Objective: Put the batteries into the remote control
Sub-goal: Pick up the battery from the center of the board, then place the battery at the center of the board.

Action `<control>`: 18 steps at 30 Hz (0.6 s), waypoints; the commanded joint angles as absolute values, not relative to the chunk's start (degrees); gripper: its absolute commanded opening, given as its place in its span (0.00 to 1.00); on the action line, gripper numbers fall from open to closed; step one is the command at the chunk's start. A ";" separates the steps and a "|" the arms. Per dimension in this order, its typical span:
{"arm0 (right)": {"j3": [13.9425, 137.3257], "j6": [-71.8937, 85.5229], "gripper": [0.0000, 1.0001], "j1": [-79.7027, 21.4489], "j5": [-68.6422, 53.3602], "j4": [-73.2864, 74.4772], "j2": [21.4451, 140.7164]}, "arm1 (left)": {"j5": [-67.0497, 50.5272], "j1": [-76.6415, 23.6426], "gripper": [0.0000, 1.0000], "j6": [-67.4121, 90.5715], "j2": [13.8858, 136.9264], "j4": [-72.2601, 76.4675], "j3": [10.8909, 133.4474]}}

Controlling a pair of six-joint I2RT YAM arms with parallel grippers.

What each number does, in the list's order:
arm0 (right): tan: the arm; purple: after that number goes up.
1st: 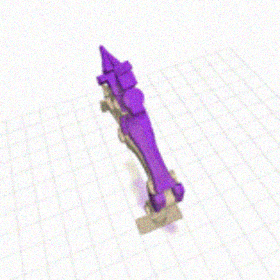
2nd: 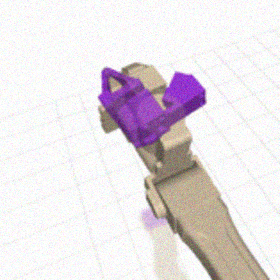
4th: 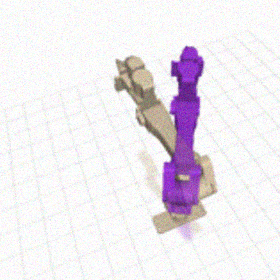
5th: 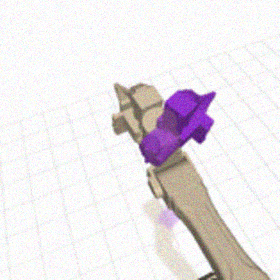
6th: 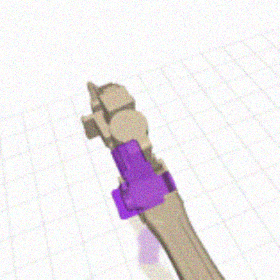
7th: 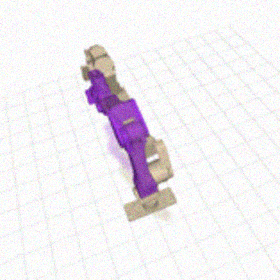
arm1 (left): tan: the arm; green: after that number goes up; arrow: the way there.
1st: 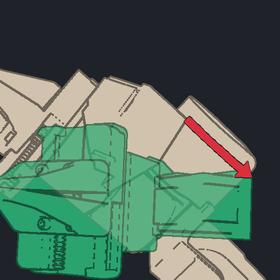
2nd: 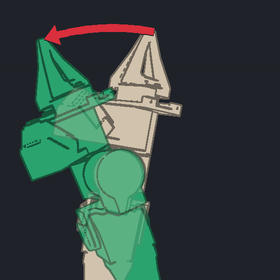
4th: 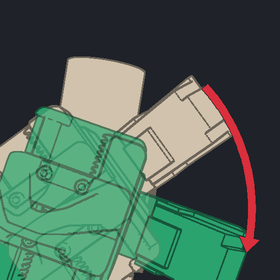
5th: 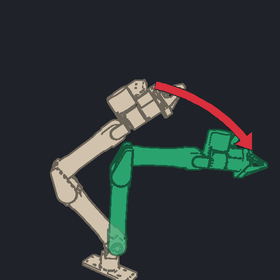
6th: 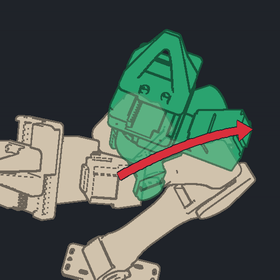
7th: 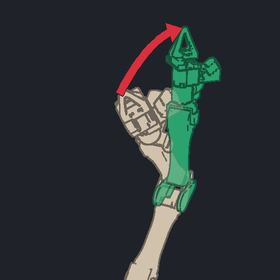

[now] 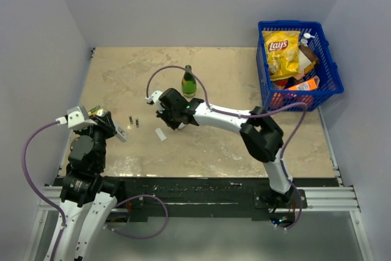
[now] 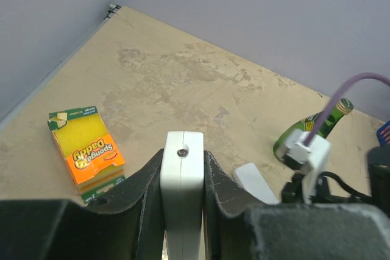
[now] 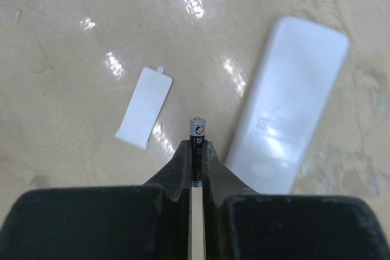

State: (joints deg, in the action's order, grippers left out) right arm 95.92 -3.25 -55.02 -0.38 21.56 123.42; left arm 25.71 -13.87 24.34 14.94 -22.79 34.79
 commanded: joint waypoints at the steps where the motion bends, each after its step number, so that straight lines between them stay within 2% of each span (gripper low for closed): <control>1: 85.91 2.45 0.00 -55.20 4.47 19.68 110.33 | 24.52 -13.27 0.00 23.12 15.29 -19.95 34.45; 10: 69.98 6.85 0.00 -54.49 6.94 25.31 102.39 | 21.10 -12.92 0.00 23.20 15.56 -19.16 34.19; 18: 67.67 7.56 0.00 -54.40 8.88 27.59 103.97 | 19.34 -12.92 0.00 22.85 15.73 -18.72 34.01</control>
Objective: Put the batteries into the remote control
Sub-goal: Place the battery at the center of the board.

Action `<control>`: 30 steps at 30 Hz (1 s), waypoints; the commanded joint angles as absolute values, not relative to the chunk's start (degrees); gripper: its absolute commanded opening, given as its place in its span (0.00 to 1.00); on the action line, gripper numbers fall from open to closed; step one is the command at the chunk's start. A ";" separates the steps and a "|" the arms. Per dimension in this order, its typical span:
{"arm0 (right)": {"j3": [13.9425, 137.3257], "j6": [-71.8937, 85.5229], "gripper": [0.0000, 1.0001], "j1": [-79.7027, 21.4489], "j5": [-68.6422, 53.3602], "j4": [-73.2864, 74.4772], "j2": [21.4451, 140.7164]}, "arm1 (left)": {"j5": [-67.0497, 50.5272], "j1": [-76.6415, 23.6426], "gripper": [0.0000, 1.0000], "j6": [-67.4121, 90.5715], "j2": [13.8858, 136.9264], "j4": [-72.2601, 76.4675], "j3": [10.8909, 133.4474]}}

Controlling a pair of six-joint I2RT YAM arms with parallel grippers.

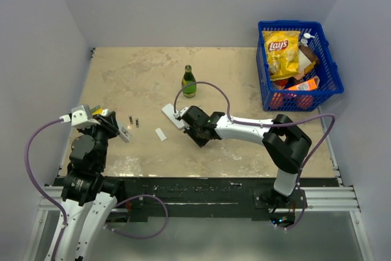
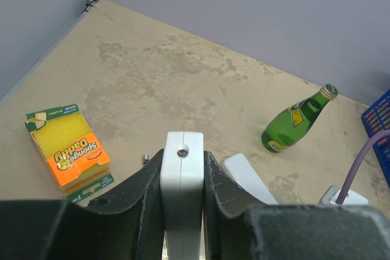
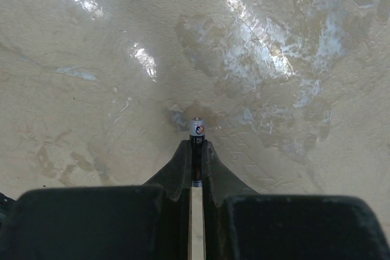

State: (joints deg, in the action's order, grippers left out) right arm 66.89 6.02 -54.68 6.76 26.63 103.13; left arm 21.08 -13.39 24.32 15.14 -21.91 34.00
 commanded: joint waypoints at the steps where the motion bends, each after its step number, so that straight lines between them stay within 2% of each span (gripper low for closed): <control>1: 68.20 7.47 0.00 -54.40 8.88 28.12 104.24 | 19.16 -12.92 0.00 22.85 15.82 -18.72 34.01; 8: 70.75 6.94 0.02 -54.40 8.00 33.21 108.19 | 18.98 -12.92 0.00 22.85 15.64 -18.81 34.01; 18: 75.93 6.15 0.19 -54.40 7.30 37.00 111.35 | 18.55 -12.92 0.00 22.68 15.73 -18.98 34.01; 25: 79.71 5.36 0.22 -54.40 7.73 38.23 115.13 | 18.11 -12.83 0.00 22.68 15.82 -19.07 34.01; 30: 82.17 4.92 0.29 -54.40 7.56 38.76 117.15 | 18.02 -12.92 0.00 22.68 16.00 -18.99 34.10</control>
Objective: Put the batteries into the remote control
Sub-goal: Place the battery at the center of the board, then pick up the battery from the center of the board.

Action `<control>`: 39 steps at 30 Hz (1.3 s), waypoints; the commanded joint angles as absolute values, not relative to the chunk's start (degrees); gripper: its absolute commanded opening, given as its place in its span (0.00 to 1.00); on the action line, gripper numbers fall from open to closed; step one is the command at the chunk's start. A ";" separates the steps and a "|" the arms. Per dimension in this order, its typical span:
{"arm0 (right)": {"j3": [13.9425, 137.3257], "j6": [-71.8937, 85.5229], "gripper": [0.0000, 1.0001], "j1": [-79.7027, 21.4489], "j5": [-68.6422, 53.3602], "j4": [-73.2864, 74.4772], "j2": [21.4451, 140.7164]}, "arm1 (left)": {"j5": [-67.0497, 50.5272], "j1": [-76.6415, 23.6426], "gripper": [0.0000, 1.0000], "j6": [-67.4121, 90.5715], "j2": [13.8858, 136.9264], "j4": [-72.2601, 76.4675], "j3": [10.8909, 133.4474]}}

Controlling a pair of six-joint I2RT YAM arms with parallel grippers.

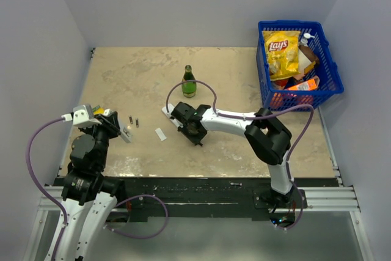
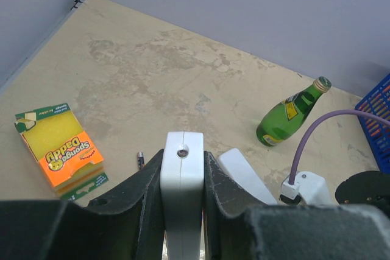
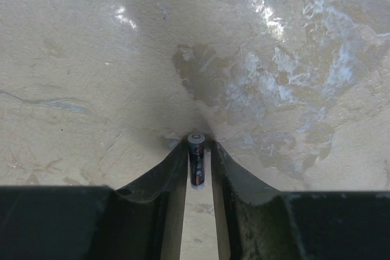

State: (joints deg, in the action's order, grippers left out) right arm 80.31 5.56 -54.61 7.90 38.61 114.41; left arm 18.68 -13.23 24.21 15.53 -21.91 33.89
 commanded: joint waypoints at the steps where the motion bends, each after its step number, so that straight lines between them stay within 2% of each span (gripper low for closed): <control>1: 82.44 4.75 0.30 -54.32 7.47 38.85 117.42 | 18.02 -12.92 0.00 22.68 16.00 -18.98 34.01; 7: 84.20 4.39 0.30 -54.32 7.38 39.37 118.74 | 17.93 -12.92 0.00 22.68 16.26 -18.98 34.01; 9: 84.64 4.39 0.27 -54.32 7.47 39.64 118.92 | 17.75 -12.92 0.00 22.67 16.43 -18.98 34.01; 10: 84.81 4.31 0.25 -54.32 7.30 39.73 119.09 | 17.75 -12.92 0.00 22.59 16.44 -19.07 34.10; 14: 84.38 4.13 0.04 -54.32 6.42 39.64 118.31 | 17.05 -12.92 0.00 22.76 16.44 -18.90 34.01; 17: 83.76 3.87 0.00 -54.32 5.63 38.76 115.51 | 15.04 -12.92 0.00 23.81 16.61 -18.28 33.93; 26: 77.01 5.62 0.00 -54.93 0.70 27.35 96.54 | -1.56 -12.92 0.00 28.91 16.70 -8.54 30.15; 36: 62.33 8.43 0.00 -56.87 -2.63 -3.98 73.42 | -16.69 -12.92 0.00 46.20 18.01 17.88 16.81; 39: 57.23 9.67 0.00 -57.74 -5.97 -14.01 70.67 | -19.51 -12.92 0.00 51.30 19.86 26.24 13.90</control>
State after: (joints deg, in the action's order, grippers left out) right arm 62.02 7.31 -56.95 -1.56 4.36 73.93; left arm -12.29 -13.17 40.97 18.09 8.05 17.12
